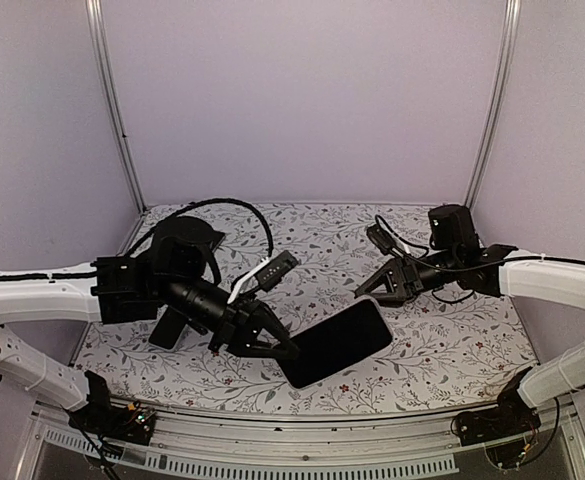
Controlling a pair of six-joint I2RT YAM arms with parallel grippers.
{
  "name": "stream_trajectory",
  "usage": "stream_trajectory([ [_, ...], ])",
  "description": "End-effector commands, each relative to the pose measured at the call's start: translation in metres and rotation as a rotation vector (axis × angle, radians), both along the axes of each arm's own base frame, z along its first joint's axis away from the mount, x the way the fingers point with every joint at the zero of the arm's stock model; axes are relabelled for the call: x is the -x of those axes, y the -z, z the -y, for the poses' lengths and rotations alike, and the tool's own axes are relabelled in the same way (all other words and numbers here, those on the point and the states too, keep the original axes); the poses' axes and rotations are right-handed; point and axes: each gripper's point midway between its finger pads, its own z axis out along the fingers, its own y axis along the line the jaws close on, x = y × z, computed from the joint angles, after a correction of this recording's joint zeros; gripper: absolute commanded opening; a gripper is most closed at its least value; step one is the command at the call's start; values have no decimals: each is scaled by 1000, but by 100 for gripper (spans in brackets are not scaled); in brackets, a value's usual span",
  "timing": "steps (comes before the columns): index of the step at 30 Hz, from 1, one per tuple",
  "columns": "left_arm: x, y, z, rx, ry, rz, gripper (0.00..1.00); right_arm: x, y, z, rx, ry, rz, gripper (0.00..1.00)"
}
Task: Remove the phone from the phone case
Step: Remove the top left corner of the phone case from the phone.
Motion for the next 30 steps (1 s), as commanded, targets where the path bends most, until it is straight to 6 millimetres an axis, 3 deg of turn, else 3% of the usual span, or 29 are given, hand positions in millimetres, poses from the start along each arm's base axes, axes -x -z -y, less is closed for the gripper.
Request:
stream_trajectory([
  [1, 48, -123, -5, 468, 237, 278, 0, -22, 42, 7, 120, 115, -108, 56],
  [7, 33, -114, -5, 455, 174, 276, 0, -31, 37, 7, 141, 151, -59, 57],
  [14, -1, -103, -32, 521, 77, 185, 0, -39, -22, 29, 119, 305, 246, 65],
  [18, -11, -99, -39, 554, 48, 141, 0, -21, -75, 38, -14, 345, 413, 72],
  [21, -15, -97, -41, 575, 39, 111, 0, -5, -102, 40, -112, 353, 478, 76],
  [30, -27, -88, -41, 587, 4, 54, 0, 22, -138, 16, -229, 275, 517, 80],
])
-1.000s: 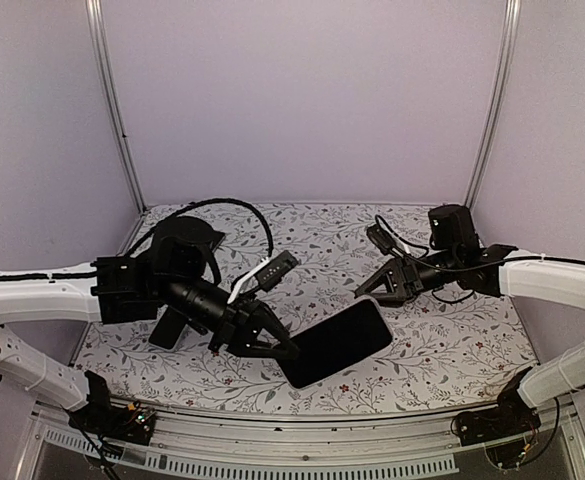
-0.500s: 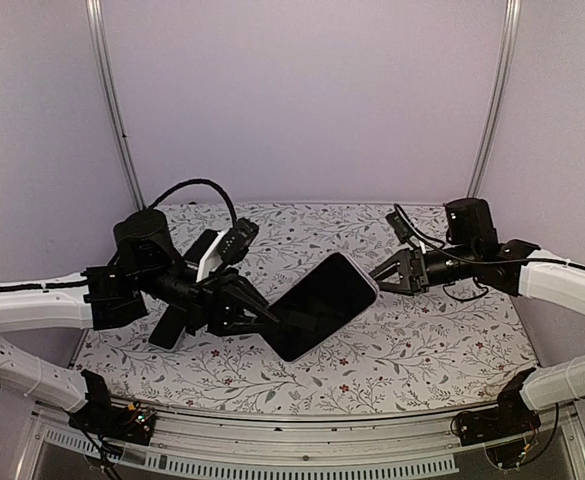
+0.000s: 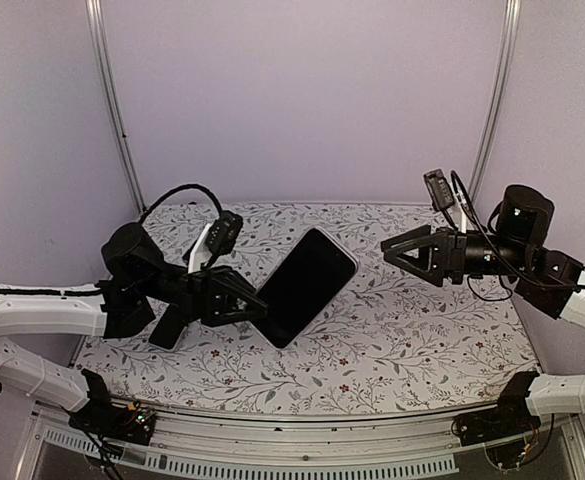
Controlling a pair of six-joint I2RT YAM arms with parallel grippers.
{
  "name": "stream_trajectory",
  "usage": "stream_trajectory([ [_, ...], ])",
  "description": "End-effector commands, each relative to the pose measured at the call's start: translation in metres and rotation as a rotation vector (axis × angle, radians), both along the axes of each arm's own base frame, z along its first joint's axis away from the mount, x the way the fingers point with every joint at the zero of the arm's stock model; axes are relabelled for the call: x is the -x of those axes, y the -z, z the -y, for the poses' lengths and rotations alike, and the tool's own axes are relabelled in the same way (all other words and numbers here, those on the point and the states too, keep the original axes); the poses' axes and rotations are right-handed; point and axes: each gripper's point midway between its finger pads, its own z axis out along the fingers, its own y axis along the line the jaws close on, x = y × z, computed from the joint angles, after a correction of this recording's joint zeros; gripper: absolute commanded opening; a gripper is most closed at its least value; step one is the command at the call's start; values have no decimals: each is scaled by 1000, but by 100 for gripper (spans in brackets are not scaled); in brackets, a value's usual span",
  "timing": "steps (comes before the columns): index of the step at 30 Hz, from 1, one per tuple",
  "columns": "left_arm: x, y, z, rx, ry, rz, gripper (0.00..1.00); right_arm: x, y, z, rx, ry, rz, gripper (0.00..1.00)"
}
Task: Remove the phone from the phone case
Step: Remove the top left corner of the phone case from the phone, then pass from the left arm to the right
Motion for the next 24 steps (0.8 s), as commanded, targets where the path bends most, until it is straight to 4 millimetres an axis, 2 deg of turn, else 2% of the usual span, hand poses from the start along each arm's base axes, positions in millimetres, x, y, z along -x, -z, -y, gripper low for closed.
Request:
stream_trajectory([
  [1, -6, -16, -9, 93, -24, 16, 0, 6, -23, -13, -48, -16, 38, 80],
  [7, -13, -9, -7, 85, -48, -14, 0, 15, -34, -23, -80, -46, 40, 80],
  [12, -16, -6, -6, 85, -52, -31, 0, 17, -33, -34, -76, -58, 33, 80],
  [24, -18, -1, -5, 76, -60, -44, 0, 18, -31, -44, -70, -71, 14, 79],
])
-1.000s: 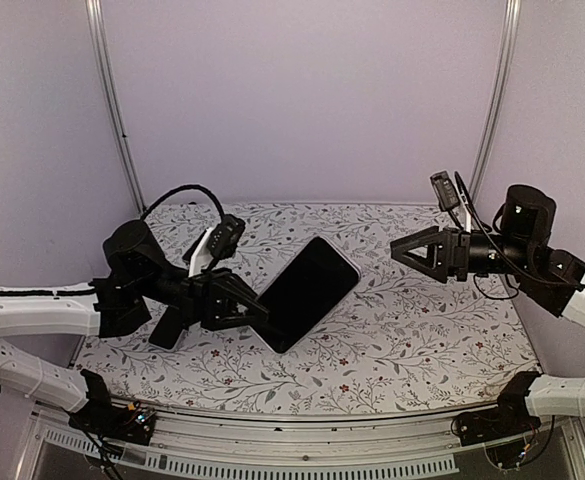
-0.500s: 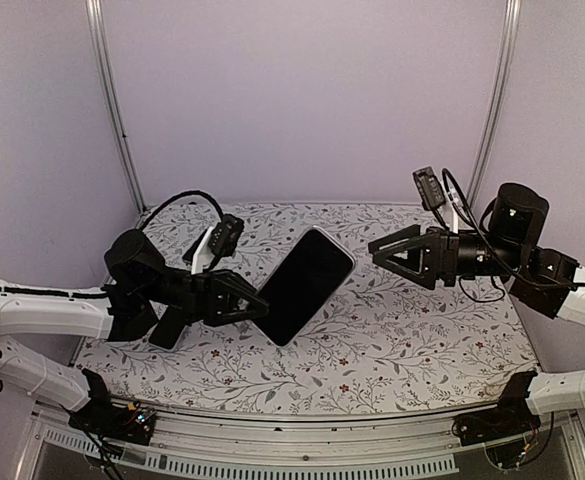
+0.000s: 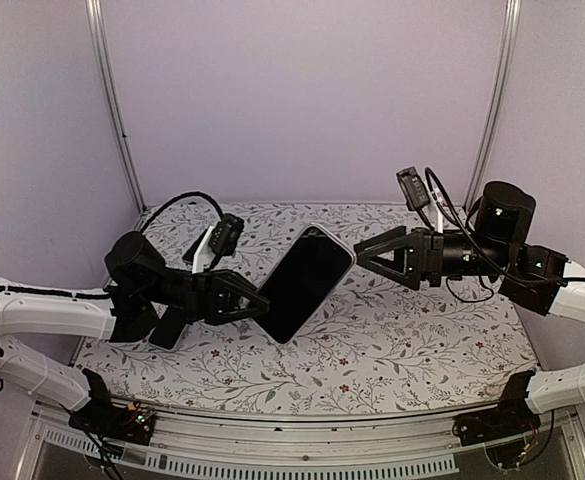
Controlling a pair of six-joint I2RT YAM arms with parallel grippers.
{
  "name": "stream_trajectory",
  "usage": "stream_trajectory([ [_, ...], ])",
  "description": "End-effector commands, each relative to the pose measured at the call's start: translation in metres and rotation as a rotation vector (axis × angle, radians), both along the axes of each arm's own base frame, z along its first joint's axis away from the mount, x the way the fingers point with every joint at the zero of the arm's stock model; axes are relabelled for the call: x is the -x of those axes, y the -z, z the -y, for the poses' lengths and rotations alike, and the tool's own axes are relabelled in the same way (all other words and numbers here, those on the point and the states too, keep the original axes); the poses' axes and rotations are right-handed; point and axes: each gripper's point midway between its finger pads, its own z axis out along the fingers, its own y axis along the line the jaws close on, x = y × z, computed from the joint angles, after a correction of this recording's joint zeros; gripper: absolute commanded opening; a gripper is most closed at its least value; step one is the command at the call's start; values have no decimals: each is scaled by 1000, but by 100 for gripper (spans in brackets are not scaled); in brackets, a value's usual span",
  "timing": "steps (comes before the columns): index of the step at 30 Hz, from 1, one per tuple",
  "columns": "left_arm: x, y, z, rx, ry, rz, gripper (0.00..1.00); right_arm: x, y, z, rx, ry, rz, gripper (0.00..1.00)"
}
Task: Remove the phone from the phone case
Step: Pass from the left arm to the right
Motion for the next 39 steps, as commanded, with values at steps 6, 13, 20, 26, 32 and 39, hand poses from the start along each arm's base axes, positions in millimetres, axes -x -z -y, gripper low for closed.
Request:
stream_trajectory([
  [6, -8, -9, -4, 55, -41, 35, 0, 1, -26, 3, -56, 25, 41, 79],
  [13, -11, -7, -3, 52, -48, 32, 0, 2, -24, 0, -50, 16, 35, 79],
  [20, -13, -5, -7, 49, -61, 26, 0, -2, -26, 7, -41, 65, 52, 79],
  [26, -14, -4, -6, 46, -61, 23, 0, 1, -23, 5, -37, 39, 44, 79],
  [32, -14, -4, -5, 47, -55, 23, 0, 1, -18, -1, -27, 20, 28, 79],
  [39, -14, -4, -6, 51, -50, 22, 0, -1, -8, -8, -6, 15, 8, 78],
])
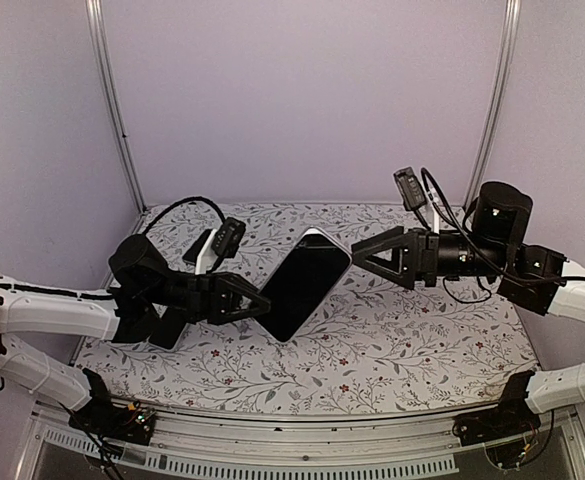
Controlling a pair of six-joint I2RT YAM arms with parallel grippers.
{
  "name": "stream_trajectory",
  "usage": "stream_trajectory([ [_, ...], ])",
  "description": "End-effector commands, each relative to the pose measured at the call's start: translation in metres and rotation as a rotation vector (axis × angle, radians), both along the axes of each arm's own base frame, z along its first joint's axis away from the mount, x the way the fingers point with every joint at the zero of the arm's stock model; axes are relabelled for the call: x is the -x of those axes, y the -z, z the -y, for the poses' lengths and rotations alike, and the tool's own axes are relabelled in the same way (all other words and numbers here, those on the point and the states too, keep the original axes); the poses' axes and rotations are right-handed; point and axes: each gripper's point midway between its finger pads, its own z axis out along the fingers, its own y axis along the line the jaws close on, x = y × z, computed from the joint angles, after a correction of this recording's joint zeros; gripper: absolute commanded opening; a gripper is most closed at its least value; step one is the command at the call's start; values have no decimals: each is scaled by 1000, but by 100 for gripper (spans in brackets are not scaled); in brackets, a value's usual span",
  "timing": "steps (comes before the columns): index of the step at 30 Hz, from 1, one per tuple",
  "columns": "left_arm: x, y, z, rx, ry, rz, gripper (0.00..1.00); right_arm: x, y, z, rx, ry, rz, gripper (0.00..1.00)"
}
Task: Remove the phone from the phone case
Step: Pass from the left arm to the right
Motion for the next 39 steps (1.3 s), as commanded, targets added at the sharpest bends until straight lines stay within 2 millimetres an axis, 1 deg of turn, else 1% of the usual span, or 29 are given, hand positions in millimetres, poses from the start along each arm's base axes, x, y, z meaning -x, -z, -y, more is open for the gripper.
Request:
stream_trajectory([
  [1, -3, -18, -6, 75, -21, 57, 0, 1, -8, -3, -13, -8, 7, 78],
  [6, 2, -24, -10, 99, -7, 66, 0, -10, 9, -3, 37, 57, -28, 76],
  [10, 9, -38, -16, 147, 9, 93, 0, -14, 20, -3, 57, 75, -55, 74],
  [16, 20, -52, -21, 186, 41, 128, 0, -16, 27, -5, 62, 79, -82, 72],
  [18, 24, -55, -20, 193, 53, 138, 0, -19, 31, -7, 77, 83, -98, 71],
  [22, 34, -63, -21, 217, 80, 167, 0, -24, 48, -12, 118, 87, -144, 67],
  [24, 38, -67, -23, 228, 84, 180, 0, -28, 56, -12, 131, 90, -172, 64],
  [27, 42, -72, -23, 233, 83, 201, 0, -31, 62, -11, 139, 96, -200, 61],
  [33, 45, -71, -16, 210, 88, 213, 0, -32, 71, -18, 163, 73, -237, 58],
  [35, 42, -67, -11, 188, 85, 204, 0, -32, 73, -22, 169, 57, -244, 58],
  [39, 34, -56, 1, 145, 79, 179, 0, -24, 69, -33, 160, 7, -238, 58],
])
